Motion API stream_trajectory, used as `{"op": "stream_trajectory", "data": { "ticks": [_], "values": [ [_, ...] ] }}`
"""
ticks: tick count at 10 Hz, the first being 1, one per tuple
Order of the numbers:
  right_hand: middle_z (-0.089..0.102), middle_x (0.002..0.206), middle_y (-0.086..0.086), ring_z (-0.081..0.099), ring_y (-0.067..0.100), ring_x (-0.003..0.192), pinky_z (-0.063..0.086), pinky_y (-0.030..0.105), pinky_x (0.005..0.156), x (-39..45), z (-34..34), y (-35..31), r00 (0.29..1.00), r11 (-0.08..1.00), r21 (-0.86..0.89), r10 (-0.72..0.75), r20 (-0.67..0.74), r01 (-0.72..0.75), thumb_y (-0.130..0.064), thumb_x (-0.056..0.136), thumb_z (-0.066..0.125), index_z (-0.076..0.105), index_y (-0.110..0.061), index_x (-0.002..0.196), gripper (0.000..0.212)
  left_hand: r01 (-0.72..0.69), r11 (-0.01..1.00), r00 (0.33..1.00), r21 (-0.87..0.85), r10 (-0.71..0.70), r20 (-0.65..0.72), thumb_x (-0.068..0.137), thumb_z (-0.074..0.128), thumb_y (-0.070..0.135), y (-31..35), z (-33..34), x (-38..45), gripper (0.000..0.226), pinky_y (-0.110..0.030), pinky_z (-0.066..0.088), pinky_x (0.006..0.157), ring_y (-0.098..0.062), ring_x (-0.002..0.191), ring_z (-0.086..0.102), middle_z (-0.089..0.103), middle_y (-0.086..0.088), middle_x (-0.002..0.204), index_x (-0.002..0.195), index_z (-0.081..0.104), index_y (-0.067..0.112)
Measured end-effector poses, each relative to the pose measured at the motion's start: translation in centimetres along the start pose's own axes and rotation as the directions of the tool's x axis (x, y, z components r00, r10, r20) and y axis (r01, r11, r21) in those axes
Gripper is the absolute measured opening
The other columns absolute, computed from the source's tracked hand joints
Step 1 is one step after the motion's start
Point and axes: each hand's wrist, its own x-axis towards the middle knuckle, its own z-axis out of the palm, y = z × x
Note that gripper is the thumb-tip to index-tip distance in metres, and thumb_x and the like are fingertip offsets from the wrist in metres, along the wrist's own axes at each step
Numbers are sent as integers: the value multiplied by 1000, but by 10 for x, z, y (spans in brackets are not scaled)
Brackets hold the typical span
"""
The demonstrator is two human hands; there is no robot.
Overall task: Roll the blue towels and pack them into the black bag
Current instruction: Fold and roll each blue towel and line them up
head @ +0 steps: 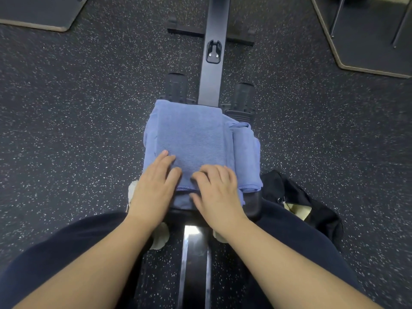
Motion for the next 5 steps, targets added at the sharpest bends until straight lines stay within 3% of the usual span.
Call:
{"op": "stream_trajectory", "data": {
  "ticks": [1, 2, 3, 4, 5],
  "values": [
    [57, 101, 1, 42, 20, 97, 32, 39, 93, -1, -2, 0, 1000, 1000, -1, -3, 15, 3, -27, 59, 83, 62, -17, 96, 43, -195, 963, 977, 184, 207, -49, 85, 59, 7, -9, -5, 6, 30, -49, 44, 102, -40, 130, 44, 42, -17, 137, 114, 52, -1],
    [57, 99, 2, 41, 21, 96, 31, 39, 92, 0, -1, -1, 1000, 1000, -22, -5, 7, 5, -29, 57, 84, 62, -17, 95, 45, -284, 955, 958, 81, 285, -10, 64, 76, 0, -14, -7, 3, 43, -51, 51, 88, -44, 120, 53, 41, -12, 123, 97, 48, 7],
    [56, 96, 2, 49, 23, 93, 32, 42, 93, 3, 1, -4, 1000, 996, -84, -7, 16, 9, -35, 58, 82, 60, -17, 93, 45, -277, 959, 958, 67, 281, -57, 84, 46, 26, -11, -15, 0, 24, -35, 44, 95, -32, 128, 46, 49, -7, 122, 99, 53, 8],
    [56, 88, 2, 44, 24, 88, 32, 42, 95, 7, 4, 2, 997, 986, -157, -69, -45, 61, -18, 65, 67, 58, -17, 87, 23, -273, 956, 962, 106, 274, 9, 81, 41, 22, -7, -26, 3, 31, -36, 46, 89, -33, 123, 54, 62, -11, 111, 93, 64, 5],
    [56, 87, 3, 41, 24, 86, 33, 39, 89, 10, 2, 14, 989, 979, -165, -131, -68, 119, -9, 68, 48, 57, -16, 82, 18, -292, 944, 956, 153, 287, 53, 82, 40, 24, -8, -37, 9, 34, -40, 56, 79, -35, 118, 58, 64, -12, 110, 89, 68, 6]
  ]
}}
